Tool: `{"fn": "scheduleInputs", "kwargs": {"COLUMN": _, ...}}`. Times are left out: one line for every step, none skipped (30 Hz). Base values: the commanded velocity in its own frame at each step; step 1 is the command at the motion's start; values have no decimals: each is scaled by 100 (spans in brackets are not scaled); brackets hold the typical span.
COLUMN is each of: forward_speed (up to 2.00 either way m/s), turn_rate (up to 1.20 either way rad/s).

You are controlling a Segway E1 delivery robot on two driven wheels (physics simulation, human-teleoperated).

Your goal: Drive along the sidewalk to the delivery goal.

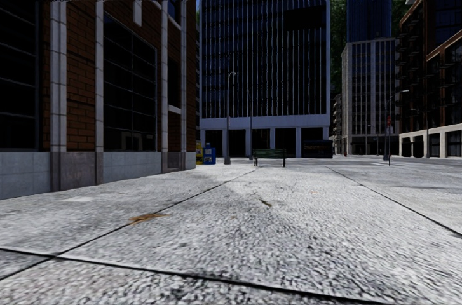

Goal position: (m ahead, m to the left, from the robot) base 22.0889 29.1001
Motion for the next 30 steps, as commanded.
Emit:
{"fn": "scheduleInputs", "kwargs": {"forward_speed": 200, "turn_rate": 0}}
{"fn": "scheduleInputs", "kwargs": {"forward_speed": 200, "turn_rate": 0}}
{"fn": "scheduleInputs", "kwargs": {"forward_speed": 200, "turn_rate": 0}}
{"fn": "scheduleInputs", "kwargs": {"forward_speed": 200, "turn_rate": 0}}
{"fn": "scheduleInputs", "kwargs": {"forward_speed": 200, "turn_rate": 0}}
{"fn": "scheduleInputs", "kwargs": {"forward_speed": 200, "turn_rate": 0}}
{"fn": "scheduleInputs", "kwargs": {"forward_speed": 200, "turn_rate": 0}}
{"fn": "scheduleInputs", "kwargs": {"forward_speed": 200, "turn_rate": 0}}
{"fn": "scheduleInputs", "kwargs": {"forward_speed": 200, "turn_rate": 0}}
{"fn": "scheduleInputs", "kwargs": {"forward_speed": 200, "turn_rate": 0}}
{"fn": "scheduleInputs", "kwargs": {"forward_speed": 200, "turn_rate": 0}}
{"fn": "scheduleInputs", "kwargs": {"forward_speed": 200, "turn_rate": 0}}
{"fn": "scheduleInputs", "kwargs": {"forward_speed": 200, "turn_rate": 0}}
{"fn": "scheduleInputs", "kwargs": {"forward_speed": 200, "turn_rate": 0}}
{"fn": "scheduleInputs", "kwargs": {"forward_speed": 200, "turn_rate": 0}}
{"fn": "scheduleInputs", "kwargs": {"forward_speed": 200, "turn_rate": 0}}
{"fn": "scheduleInputs", "kwargs": {"forward_speed": 200, "turn_rate": 0}}
{"fn": "scheduleInputs", "kwargs": {"forward_speed": 200, "turn_rate": 0}}
{"fn": "scheduleInputs", "kwargs": {"forward_speed": 200, "turn_rate": 0}}
{"fn": "scheduleInputs", "kwargs": {"forward_speed": 200, "turn_rate": 0}}
{"fn": "scheduleInputs", "kwargs": {"forward_speed": 200, "turn_rate": 0}}
{"fn": "scheduleInputs", "kwargs": {"forward_speed": 200, "turn_rate": 0}}
{"fn": "scheduleInputs", "kwargs": {"forward_speed": 200, "turn_rate": 0}}
{"fn": "scheduleInputs", "kwargs": {"forward_speed": 200, "turn_rate": 0}}
{"fn": "scheduleInputs", "kwargs": {"forward_speed": 200, "turn_rate": 0}}
{"fn": "scheduleInputs", "kwargs": {"forward_speed": 200, "turn_rate": 0}}
{"fn": "scheduleInputs", "kwargs": {"forward_speed": 200, "turn_rate": 0}}
{"fn": "scheduleInputs", "kwargs": {"forward_speed": 200, "turn_rate": 0}}
{"fn": "scheduleInputs", "kwargs": {"forward_speed": 200, "turn_rate": 0}}
{"fn": "scheduleInputs", "kwargs": {"forward_speed": 200, "turn_rate": 0}}
